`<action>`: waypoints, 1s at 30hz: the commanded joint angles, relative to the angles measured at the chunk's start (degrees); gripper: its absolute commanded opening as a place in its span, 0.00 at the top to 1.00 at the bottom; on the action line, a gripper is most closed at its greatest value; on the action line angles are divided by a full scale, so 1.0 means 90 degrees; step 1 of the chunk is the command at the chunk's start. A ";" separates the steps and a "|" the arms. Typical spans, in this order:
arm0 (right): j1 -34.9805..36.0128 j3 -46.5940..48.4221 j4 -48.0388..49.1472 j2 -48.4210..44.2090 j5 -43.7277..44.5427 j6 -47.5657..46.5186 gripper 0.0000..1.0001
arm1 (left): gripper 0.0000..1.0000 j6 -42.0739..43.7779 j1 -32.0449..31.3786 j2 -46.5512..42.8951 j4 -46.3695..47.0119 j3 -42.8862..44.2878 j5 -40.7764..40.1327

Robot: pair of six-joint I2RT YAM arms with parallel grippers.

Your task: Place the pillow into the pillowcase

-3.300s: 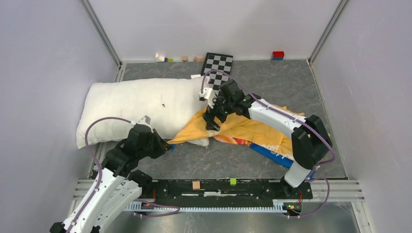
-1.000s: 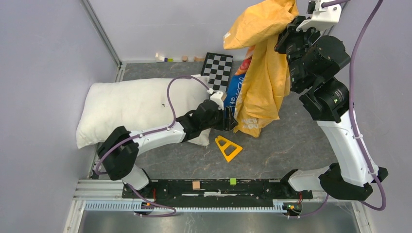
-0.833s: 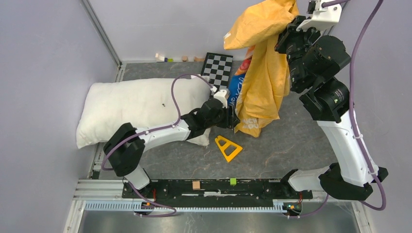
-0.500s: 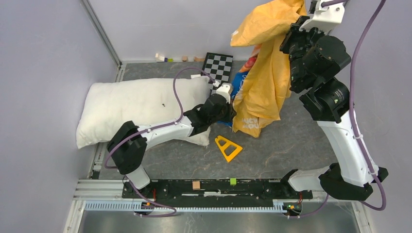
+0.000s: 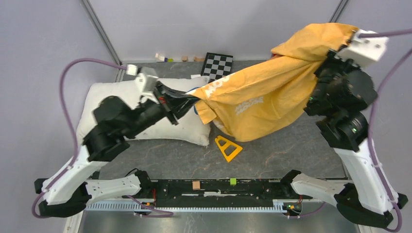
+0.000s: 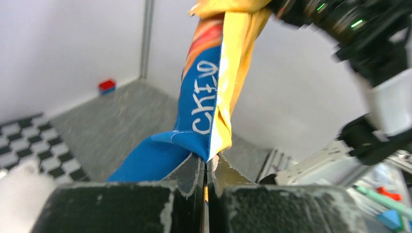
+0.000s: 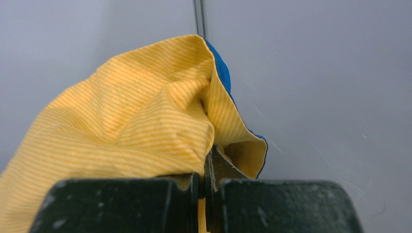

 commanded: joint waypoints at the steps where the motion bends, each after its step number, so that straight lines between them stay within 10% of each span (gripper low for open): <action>1: 0.0017 -0.0009 -0.0259 -0.1034 0.0363 0.0772 1.00 | 0.97 0.0335 -0.0011 -0.0151 -0.0919 0.0892 0.1439; 7: 0.0012 0.0385 -0.1309 -0.1845 -0.0125 0.1373 1.00 | 0.97 -0.0112 -0.0018 -0.0125 -0.0984 0.1751 0.1535; 14: 0.0068 0.0022 -0.1223 -0.1554 -0.0096 0.0697 1.00 | 0.97 -0.0435 0.0107 0.1808 -0.2235 0.3485 -0.1253; 18: 0.0097 -0.1167 -0.0785 -0.0860 0.0393 0.0348 1.00 | 0.98 -0.1399 0.1296 0.3548 -0.2683 0.4159 -0.0118; 30: -0.5093 -0.2968 -0.1098 0.2839 -0.4300 0.3331 1.00 | 0.98 -0.1488 0.2412 0.8277 -0.2638 0.6270 0.0942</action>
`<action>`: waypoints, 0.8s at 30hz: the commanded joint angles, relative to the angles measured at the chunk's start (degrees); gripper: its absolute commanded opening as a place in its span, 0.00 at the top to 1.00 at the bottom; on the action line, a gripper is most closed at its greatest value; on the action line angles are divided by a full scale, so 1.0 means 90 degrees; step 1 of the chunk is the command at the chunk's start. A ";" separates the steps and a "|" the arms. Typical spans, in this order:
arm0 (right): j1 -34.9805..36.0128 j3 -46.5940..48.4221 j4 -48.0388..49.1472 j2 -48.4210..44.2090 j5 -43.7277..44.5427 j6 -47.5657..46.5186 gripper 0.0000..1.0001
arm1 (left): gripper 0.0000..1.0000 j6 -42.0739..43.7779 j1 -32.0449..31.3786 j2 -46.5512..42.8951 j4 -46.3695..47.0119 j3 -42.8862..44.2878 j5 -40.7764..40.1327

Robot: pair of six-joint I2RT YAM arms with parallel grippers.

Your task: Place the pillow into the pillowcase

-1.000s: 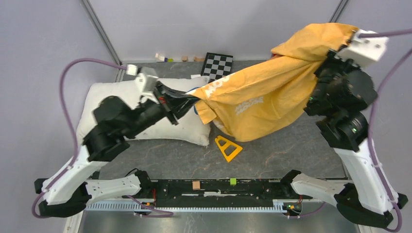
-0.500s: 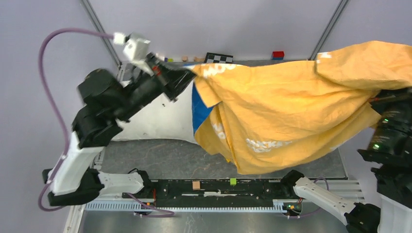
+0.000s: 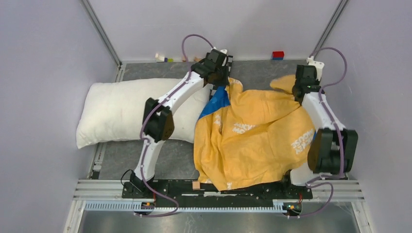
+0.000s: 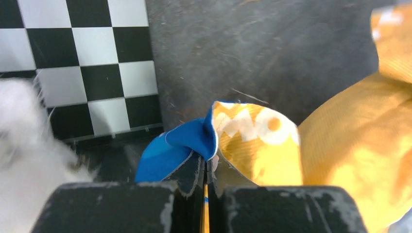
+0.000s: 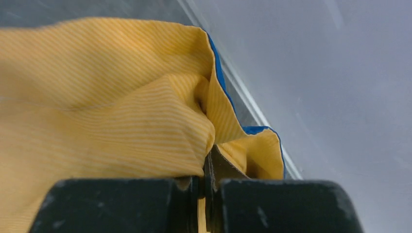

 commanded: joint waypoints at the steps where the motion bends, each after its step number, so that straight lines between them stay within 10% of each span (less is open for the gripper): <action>1: -0.1018 0.0282 -0.0260 0.0707 -0.1341 0.1134 1.00 | 0.98 -0.0186 0.0126 0.0824 -0.0392 0.1624 0.0361; 11: -0.1942 0.0822 -0.0562 0.0957 -0.1752 0.1133 0.99 | 0.98 -0.0535 0.0221 0.1179 0.0224 0.2031 0.0442; 14: -0.1950 0.1059 -0.0681 0.0972 -0.2244 0.1173 0.71 | 0.96 -0.0704 0.0219 0.1446 0.0299 0.2373 0.0745; 19: -0.1603 0.0877 -0.0493 0.0548 -0.2910 0.1025 0.13 | 0.46 -0.0549 0.0220 0.1286 0.0001 0.2268 0.0654; 24: -0.0898 0.0749 -0.0419 0.0110 -0.3317 0.0935 0.05 | 0.08 -0.0133 0.0221 0.0283 -0.0306 0.1622 -0.0090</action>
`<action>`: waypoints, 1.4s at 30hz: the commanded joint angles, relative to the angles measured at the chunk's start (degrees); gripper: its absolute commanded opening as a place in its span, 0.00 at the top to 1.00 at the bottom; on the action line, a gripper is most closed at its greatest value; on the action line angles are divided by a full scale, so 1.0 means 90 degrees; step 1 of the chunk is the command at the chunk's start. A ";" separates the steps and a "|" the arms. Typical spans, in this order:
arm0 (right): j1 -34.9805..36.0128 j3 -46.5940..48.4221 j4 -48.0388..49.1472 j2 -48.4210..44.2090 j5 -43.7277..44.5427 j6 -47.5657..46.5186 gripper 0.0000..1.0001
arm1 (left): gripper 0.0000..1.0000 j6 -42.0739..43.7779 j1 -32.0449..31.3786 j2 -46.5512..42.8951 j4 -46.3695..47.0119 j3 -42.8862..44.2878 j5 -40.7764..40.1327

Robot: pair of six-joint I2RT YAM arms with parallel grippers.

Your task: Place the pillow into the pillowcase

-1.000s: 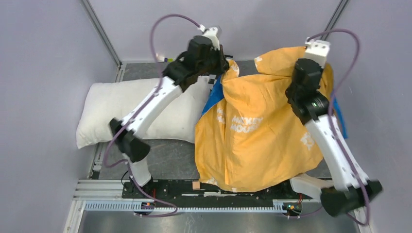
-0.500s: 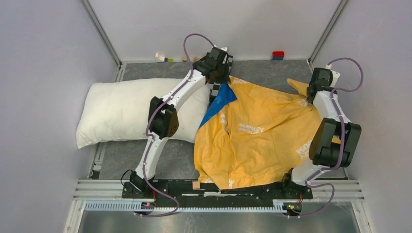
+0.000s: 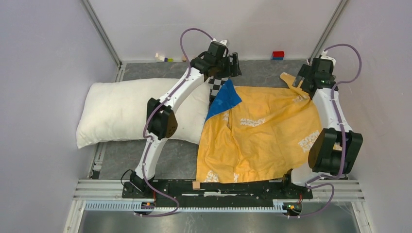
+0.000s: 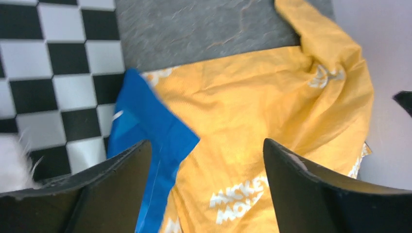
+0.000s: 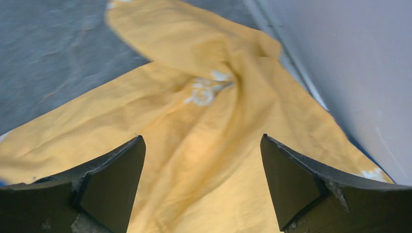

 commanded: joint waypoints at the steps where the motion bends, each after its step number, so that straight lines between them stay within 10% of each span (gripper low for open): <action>1: 0.0698 -0.0076 0.0254 -0.0696 -0.0713 -0.0093 0.05 | 0.06 0.0398 0.0019 -0.1201 -0.0461 -0.0364 -0.0876; 11: 0.2533 -0.1217 0.1156 -0.1575 -0.1662 0.0157 0.04 | 0.00 0.1348 -0.0339 -0.3171 -0.1483 -0.3631 -0.4211; 19: 0.3540 -0.1777 0.1839 -0.1600 -0.2183 0.0443 0.02 | 0.00 0.1293 -0.0459 -0.2216 -0.1581 -0.4147 -0.4894; 22: 0.3692 -0.2007 0.2008 -0.1558 -0.2243 0.0496 0.02 | 0.17 0.1420 -0.0422 -0.1791 -0.1522 -0.4046 -0.5045; 28: 0.3724 -0.2110 0.2332 -0.1121 -0.2398 0.0478 0.02 | 0.96 0.1504 -0.0273 -0.2081 -0.1467 -0.3992 -0.5041; 42: 0.3719 -0.1062 0.2846 0.0891 -0.2420 0.0211 0.17 | 0.98 0.1975 -0.0171 -0.4048 -0.1372 -0.4344 -0.5227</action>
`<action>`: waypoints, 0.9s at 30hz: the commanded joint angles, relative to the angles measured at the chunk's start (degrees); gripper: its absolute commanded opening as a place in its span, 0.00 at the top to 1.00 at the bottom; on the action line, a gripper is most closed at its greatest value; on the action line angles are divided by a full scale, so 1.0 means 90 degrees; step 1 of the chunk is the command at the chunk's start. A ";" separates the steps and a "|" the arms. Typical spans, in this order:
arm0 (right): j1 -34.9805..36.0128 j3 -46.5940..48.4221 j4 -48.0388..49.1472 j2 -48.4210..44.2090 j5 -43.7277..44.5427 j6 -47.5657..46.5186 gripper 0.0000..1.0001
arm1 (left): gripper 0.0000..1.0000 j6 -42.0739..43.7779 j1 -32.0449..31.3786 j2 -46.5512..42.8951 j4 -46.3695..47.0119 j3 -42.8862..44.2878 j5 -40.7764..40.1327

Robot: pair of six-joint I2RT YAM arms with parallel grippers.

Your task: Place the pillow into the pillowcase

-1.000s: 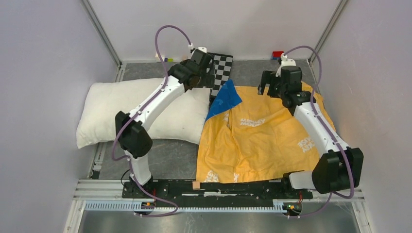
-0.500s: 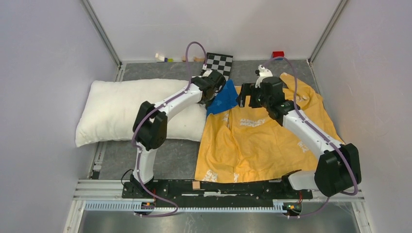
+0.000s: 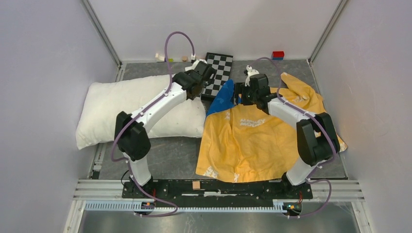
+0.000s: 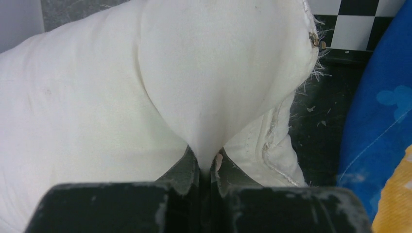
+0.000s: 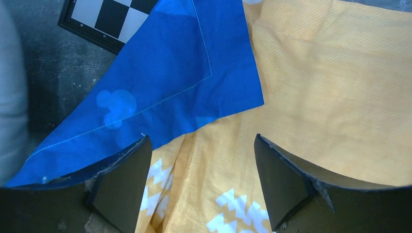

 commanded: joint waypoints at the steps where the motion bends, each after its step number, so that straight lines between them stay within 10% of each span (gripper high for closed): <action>1: -0.0011 0.0454 0.0428 0.0387 -0.0018 -0.0173 0.18 | 0.98 0.0380 0.0150 -0.0865 0.0123 0.0016 -0.0305; 27: -0.0242 0.1220 0.0511 0.2047 -0.0127 -0.0277 0.37 | 0.98 0.0092 0.0269 -0.2798 0.0282 -0.0145 0.0694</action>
